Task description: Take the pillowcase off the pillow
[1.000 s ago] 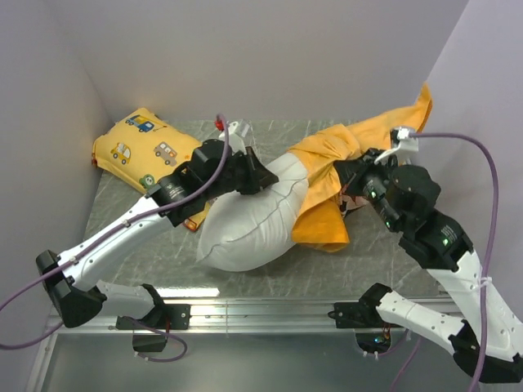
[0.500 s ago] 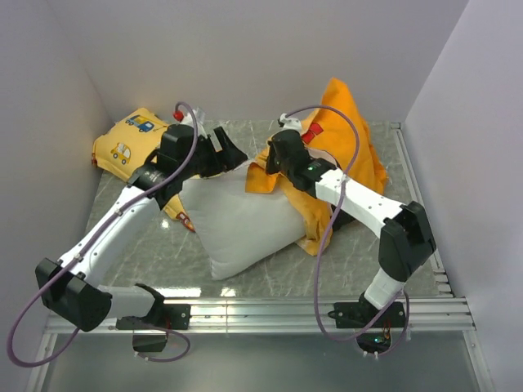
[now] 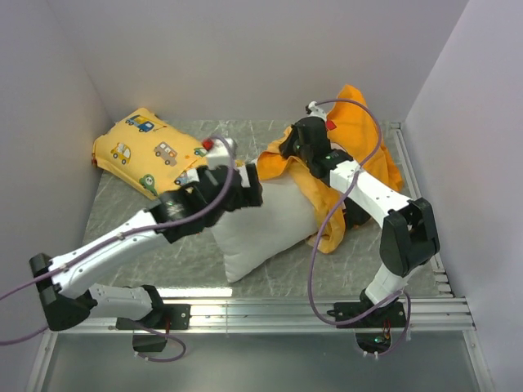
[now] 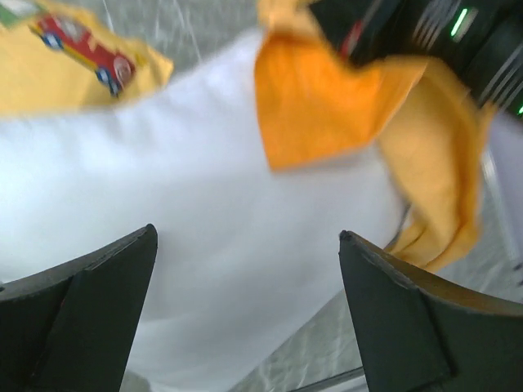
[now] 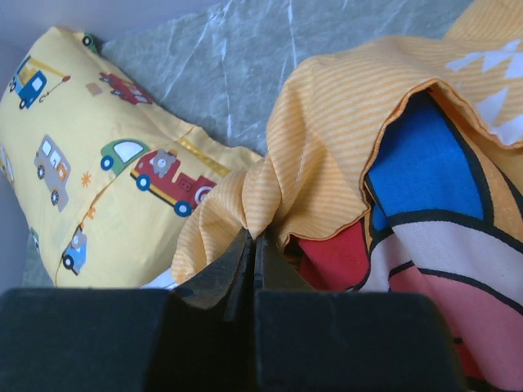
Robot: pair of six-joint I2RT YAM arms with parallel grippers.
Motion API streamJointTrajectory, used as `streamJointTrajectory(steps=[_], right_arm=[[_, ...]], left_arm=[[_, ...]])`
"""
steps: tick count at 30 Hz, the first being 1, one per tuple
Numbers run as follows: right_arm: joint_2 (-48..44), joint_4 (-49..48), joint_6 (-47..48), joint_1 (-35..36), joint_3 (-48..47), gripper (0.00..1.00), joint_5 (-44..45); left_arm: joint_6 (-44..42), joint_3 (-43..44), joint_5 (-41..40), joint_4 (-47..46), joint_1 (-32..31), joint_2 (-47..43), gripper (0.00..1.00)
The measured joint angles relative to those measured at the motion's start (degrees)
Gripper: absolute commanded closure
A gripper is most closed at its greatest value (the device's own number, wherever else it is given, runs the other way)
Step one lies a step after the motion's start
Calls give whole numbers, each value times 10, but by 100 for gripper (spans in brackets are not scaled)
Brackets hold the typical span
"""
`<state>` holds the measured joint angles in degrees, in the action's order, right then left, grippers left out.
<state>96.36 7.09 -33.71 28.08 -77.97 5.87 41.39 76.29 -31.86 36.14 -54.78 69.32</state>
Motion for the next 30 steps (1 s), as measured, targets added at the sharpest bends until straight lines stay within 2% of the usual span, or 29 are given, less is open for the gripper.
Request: streamJointTrajectory(steps=[5,11,12,13,15,16,18,19,21,22,25,28,30], right_arm=[[0,1,-6,-9,0,100,-11],[0,2,-3,-11,0,100,-20],[0,2,-1,-12,0,100,-22],[0,3,1,-13,0,97,-24],[0,6,4,-15,0,92,-27],[0,7,7,-16,0,84,-29],[0,10,14,-16,-1,73,-32],[0,12,20,-16,-2,61,-33],[-1,21,32,-16,-8,49,-33],[-3,27,40,-17,-11,37,-32],[-26,51,62,-17,-12,22,-23],[-81,76,83,-18,0,14,-2],[-135,93,93,-21,16,13,15]], left_arm=[[9,-61,-9,-25,-58,75,1],[-17,-78,-13,-73,-57,139,3],[-21,-78,-14,-79,-52,147,10],[-25,-78,-11,-86,-46,153,42],[-32,-80,1,-102,-26,165,71],[-34,-83,14,-115,-13,167,98],[-39,-86,32,-128,10,167,100],[-42,-86,37,-130,19,166,100],[-47,-86,39,-130,33,161,100],[-50,-85,40,-129,39,158,100],[-68,-84,43,-121,60,141,100],[-89,-75,46,-97,84,122,100],[-104,-65,44,-74,98,114,100]])
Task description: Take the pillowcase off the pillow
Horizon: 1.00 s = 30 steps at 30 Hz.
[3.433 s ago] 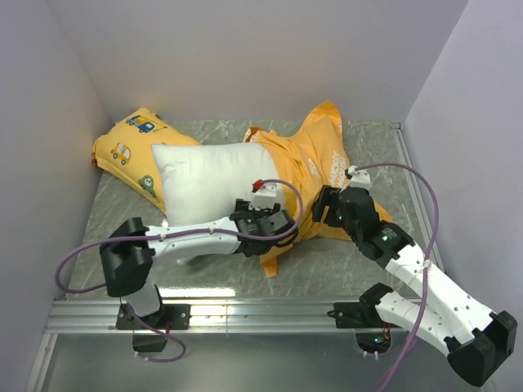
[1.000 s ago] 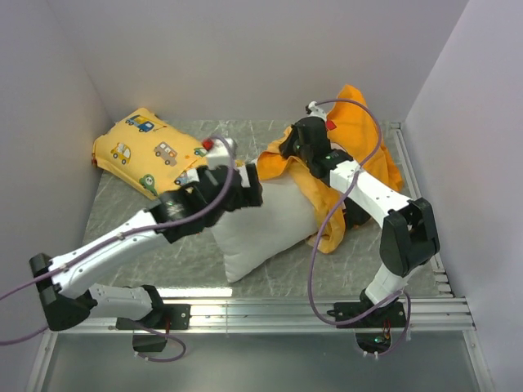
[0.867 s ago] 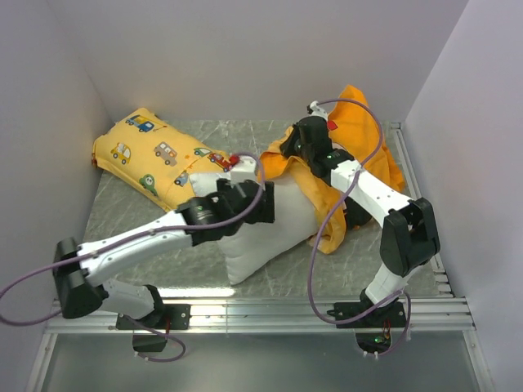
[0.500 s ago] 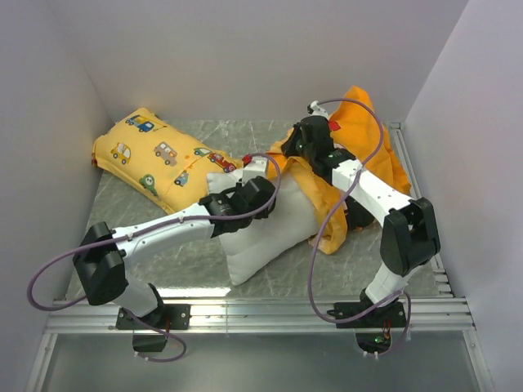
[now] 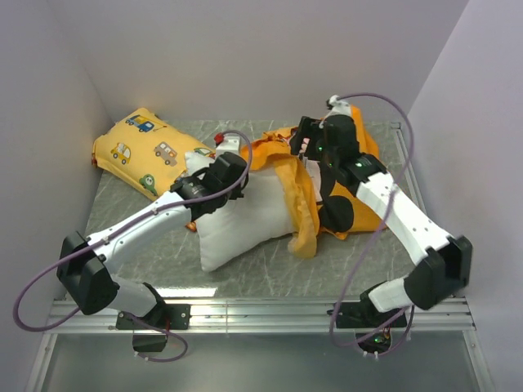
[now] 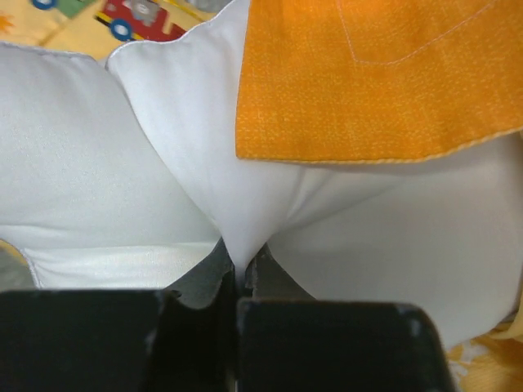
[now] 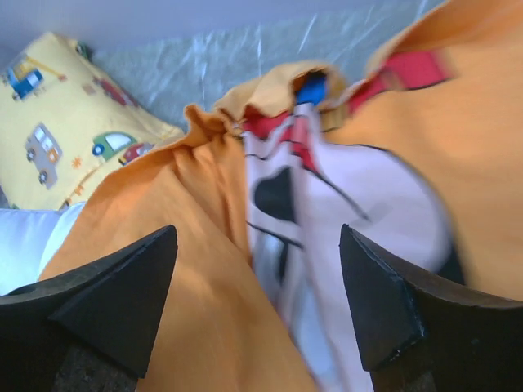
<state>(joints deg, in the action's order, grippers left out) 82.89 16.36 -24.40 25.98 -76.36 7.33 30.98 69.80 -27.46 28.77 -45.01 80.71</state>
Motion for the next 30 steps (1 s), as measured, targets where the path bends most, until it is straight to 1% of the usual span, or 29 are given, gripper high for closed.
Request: streamJointTrajectory(steps=[5,8,12,14,16,19,20,21,23,24,25,27,30], right_arm=[[-106,16,7,-19,39,13,25],[-146,11,7,-26,97,16,19],[-157,13,7,-19,180,20,3],[-155,18,7,-16,212,21,-9],[-155,19,7,-11,231,29,-17],[-153,12,8,-3,233,36,-32],[-152,7,9,-1,233,42,-38],[-152,3,10,1,233,57,-42],[-152,-5,9,3,234,73,-50],[-152,-8,7,3,234,87,-51],[-152,-9,7,3,234,92,-51],[-150,-9,2,4,233,100,-48],[-147,-5,-2,3,233,100,-29]], left_arm=[[-29,46,-9,52,23,-5,99],[-41,79,-9,68,30,-5,99],[-52,125,-9,86,39,-2,100],[-58,145,-9,93,46,3,100],[-63,166,-8,100,55,13,100],[-70,189,-8,103,66,28,99],[-73,197,-8,105,69,34,99],[-75,203,-8,106,72,38,99],[-78,214,-5,111,79,45,100],[-78,216,-2,112,83,46,99],[-78,219,4,115,88,46,99],[-78,223,16,118,103,46,100],[-78,226,29,120,128,46,100]])
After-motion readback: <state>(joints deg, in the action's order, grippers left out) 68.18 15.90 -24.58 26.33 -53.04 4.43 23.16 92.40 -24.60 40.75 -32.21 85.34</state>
